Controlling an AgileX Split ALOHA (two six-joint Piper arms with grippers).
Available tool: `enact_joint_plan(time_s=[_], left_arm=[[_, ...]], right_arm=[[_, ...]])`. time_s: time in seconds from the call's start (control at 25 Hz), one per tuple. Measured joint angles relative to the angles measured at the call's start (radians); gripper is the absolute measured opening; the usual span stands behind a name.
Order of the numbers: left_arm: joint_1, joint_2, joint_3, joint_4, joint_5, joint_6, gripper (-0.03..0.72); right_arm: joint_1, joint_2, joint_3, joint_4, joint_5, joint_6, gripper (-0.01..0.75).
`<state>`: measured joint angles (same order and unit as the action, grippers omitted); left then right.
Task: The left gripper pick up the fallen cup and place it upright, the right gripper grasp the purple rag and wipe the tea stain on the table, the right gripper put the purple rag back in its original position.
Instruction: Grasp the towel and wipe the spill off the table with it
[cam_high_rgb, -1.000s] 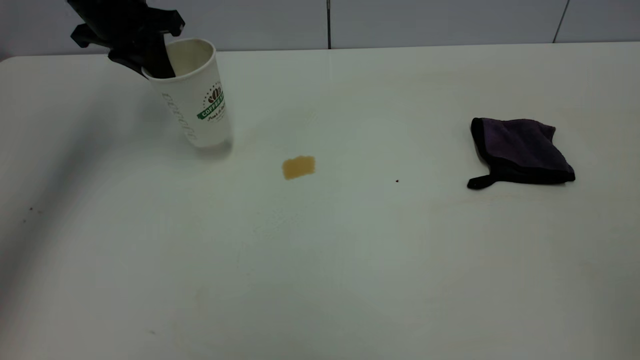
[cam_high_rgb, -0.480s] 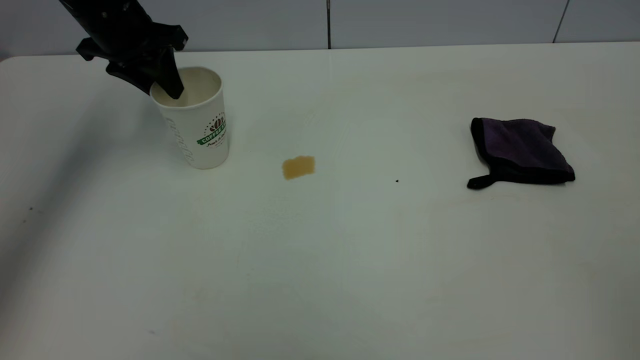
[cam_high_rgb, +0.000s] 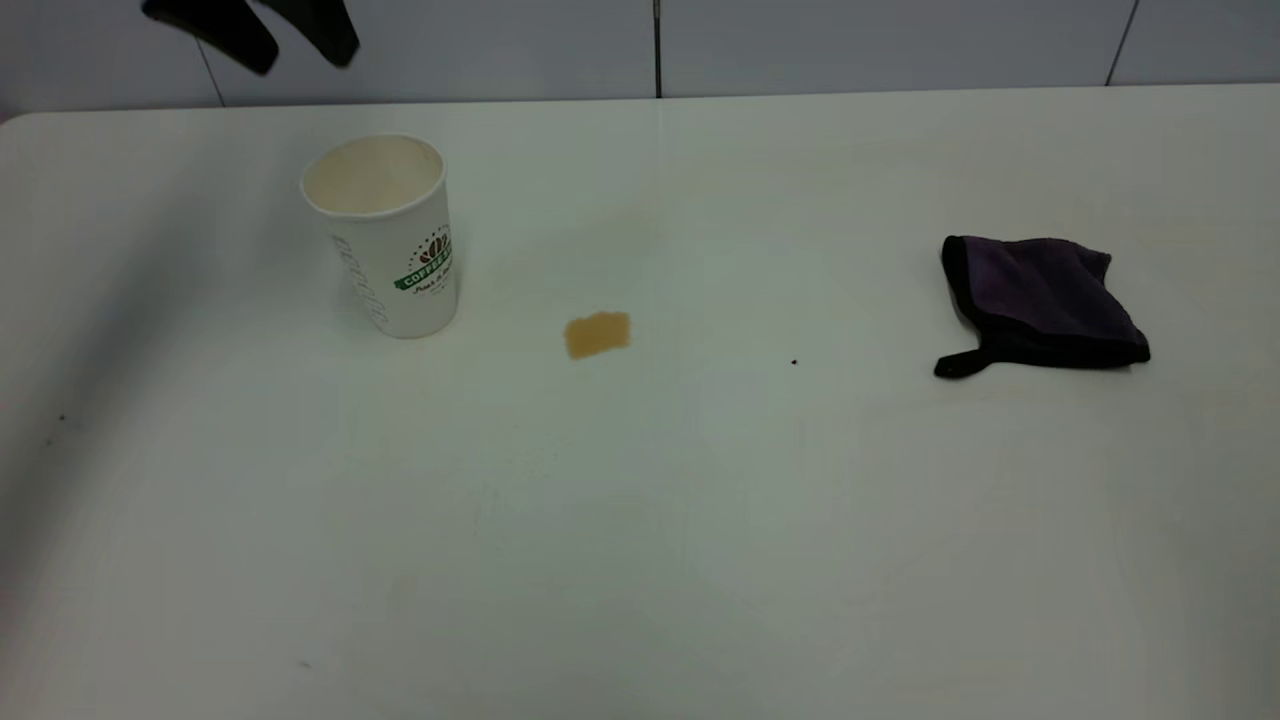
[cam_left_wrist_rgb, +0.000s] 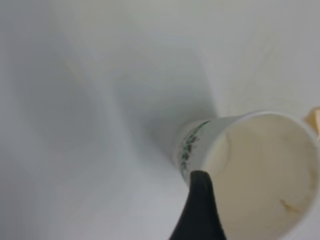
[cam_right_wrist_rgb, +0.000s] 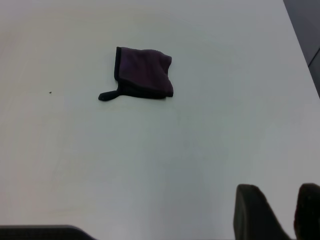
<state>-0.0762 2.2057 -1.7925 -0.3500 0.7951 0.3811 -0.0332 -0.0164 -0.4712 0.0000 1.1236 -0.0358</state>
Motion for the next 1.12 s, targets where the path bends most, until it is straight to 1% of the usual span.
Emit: enact_joint_plan(time_s=[0.16, 0.4, 0.6, 0.76, 0.96, 1.12], left_arm=[[0.008, -0.14, 0.0, 0.008, 0.097, 0.0, 0.643], [0.031, -0.335, 0.0, 0.107, 0.359, -0.01, 0.632], [0.044, -0.463, 0.001, 0.232, 0.37, -0.126, 0.625], [0.045, -0.549, 0.043, 0.293, 0.37, -0.179, 0.613], [0.045, -0.683, 0.188, 0.319, 0.37, -0.231, 0.57], [0.045, -0.816, 0.37, 0.321, 0.37, -0.283, 0.533]], right_arm=[[0.0, 0.0, 0.0, 0.0, 0.0, 0.0, 0.239], [0.0, 0.0, 0.0, 0.0, 0.0, 0.0, 0.239], [0.0, 0.0, 0.0, 0.0, 0.0, 0.0, 0.239], [0.0, 0.0, 0.0, 0.0, 0.0, 0.0, 0.239], [0.0, 0.0, 0.0, 0.0, 0.0, 0.0, 0.239], [0.0, 0.0, 0.0, 0.0, 0.0, 0.0, 0.239]])
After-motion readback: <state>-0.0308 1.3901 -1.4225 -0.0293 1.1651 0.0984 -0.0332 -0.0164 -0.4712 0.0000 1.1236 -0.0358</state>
